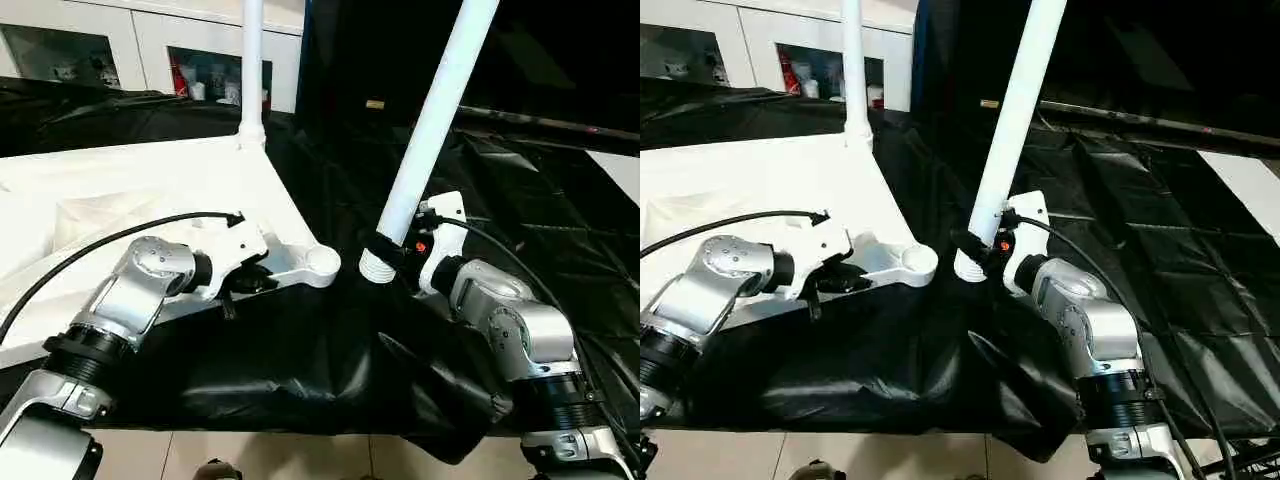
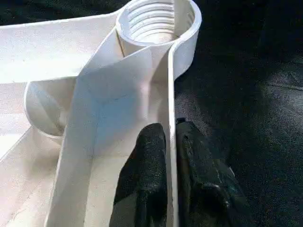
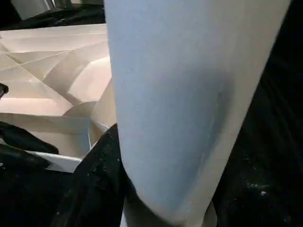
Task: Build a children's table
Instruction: Rotate table base, then insert table leg to table base
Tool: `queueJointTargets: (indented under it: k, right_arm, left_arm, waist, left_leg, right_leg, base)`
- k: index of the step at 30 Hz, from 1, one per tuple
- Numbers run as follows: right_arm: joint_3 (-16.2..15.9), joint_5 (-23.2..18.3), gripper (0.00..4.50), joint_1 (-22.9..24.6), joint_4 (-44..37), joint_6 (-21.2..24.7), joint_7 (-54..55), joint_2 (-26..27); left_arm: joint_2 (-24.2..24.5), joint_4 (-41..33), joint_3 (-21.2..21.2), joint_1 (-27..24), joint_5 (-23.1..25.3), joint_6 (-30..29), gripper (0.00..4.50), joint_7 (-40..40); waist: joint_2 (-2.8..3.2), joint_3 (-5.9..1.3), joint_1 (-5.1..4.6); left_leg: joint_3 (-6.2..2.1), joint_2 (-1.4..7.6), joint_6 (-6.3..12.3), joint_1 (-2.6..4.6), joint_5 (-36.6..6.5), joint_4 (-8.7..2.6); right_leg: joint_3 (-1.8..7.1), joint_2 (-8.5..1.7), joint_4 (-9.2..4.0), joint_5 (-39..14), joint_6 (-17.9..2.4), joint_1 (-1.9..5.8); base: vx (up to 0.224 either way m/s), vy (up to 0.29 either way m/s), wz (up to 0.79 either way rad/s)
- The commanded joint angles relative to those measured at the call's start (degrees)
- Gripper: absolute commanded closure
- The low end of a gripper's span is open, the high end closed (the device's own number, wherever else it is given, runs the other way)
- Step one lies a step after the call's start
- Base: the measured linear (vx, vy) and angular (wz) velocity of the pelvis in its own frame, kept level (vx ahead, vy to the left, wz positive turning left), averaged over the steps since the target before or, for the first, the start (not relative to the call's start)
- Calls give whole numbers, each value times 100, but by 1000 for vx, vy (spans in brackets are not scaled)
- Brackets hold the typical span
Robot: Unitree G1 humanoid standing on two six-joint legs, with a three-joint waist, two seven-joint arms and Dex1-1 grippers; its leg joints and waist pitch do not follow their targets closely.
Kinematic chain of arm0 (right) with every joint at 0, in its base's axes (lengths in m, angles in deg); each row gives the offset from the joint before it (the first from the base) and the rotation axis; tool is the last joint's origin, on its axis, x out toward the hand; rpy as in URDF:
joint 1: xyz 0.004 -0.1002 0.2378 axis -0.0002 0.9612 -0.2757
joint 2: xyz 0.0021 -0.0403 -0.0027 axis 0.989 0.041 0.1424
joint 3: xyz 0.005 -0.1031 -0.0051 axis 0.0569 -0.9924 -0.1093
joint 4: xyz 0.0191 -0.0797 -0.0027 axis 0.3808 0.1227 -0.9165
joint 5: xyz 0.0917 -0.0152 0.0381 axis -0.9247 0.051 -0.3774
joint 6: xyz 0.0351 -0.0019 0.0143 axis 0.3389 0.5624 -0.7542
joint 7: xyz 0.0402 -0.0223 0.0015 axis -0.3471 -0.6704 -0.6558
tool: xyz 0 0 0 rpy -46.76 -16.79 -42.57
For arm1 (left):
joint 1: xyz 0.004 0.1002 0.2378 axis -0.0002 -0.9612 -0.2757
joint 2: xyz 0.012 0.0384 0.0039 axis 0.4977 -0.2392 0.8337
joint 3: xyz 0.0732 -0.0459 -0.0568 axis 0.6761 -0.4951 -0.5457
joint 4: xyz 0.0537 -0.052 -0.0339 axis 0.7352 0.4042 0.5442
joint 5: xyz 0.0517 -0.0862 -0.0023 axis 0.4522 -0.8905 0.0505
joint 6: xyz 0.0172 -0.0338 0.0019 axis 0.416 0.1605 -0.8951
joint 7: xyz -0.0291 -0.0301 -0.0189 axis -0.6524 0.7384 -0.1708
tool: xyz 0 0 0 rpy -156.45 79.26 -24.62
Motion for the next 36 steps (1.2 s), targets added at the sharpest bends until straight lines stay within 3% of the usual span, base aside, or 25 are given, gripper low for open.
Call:
queueJointTargets:
  k: [1, 6, 14, 15, 21, 26, 36]
  right_arm:
    - [43, 4, 259, -17, -101, -35, 7, -38]
    - [39, 1, 259, -44, -94, -28, -1, -31]
    - [-168, -63, 259, -850, 633, 38, -501, 78]
    - [-211, -32, 259, -922, 736, 8, -547, 92]
    - [-348, 129, 259, -1263, 1405, -168, -707, 238]
    - [-539, 357, 259, -1378, 1858, -354, -784, 270]
    - [-527, 452, 259, -1563, 2536, -697, -860, 471]
  left_arm:
    - [14, -86, -32, -35, 27, -53, 434, -3]
    - [36, -99, 3, -48, 18, -91, 447, -67]
    - [-68, -295, 222, -22, -92, 131, 450, -510]
    - [-95, -279, 246, -2, -84, 162, 450, -521]
    - [-185, -174, 304, 64, -23, 264, 450, -546]
    - [-214, -125, 279, 90, 9, 299, 450, -549]
    - [-218, -256, 268, 48, 5, 252, 450, -567]
  waist:
    - [125, -395, 7]
    - [122, -398, 4]
    - [97, -411, -9]
    - [109, -414, 12]
    - [85, -417, 81]
    - [33, -412, 80]
    - [40, -417, 80]
  left_leg:
    - [-33, 113, -429, 152, -1800, -467]
    - [-41, 117, -430, 139, -1784, -470]
    - [-21, 123, -395, 139, -1558, -458]
    - [-7, 129, -384, 167, -1529, -448]
    - [1, 125, -425, 155, -1440, -455]
    - [4, 123, -442, 140, -1433, -452]
    - [3, 131, -433, 147, -1399, -456]
  right_leg:
    - [196, -339, -467, -1956, -764, 198]
    - [197, -345, -467, -1989, -741, 203]
    - [199, -344, -417, -1624, -886, 216]
    - [203, -339, -415, -1521, -921, 191]
    - [200, -349, -396, -1467, -888, 220]
    - [200, -363, -413, -1669, -822, 220]
    - [199, -359, -392, -1550, -882, 210]
  base:
    - [0, 0, 0]
    - [0, 0, 0]
    - [0, 0, 0]
    - [0, 0, 0]
    - [0, 0, 0]
    - [0, 0, 0]
    - [0, 0, 0]
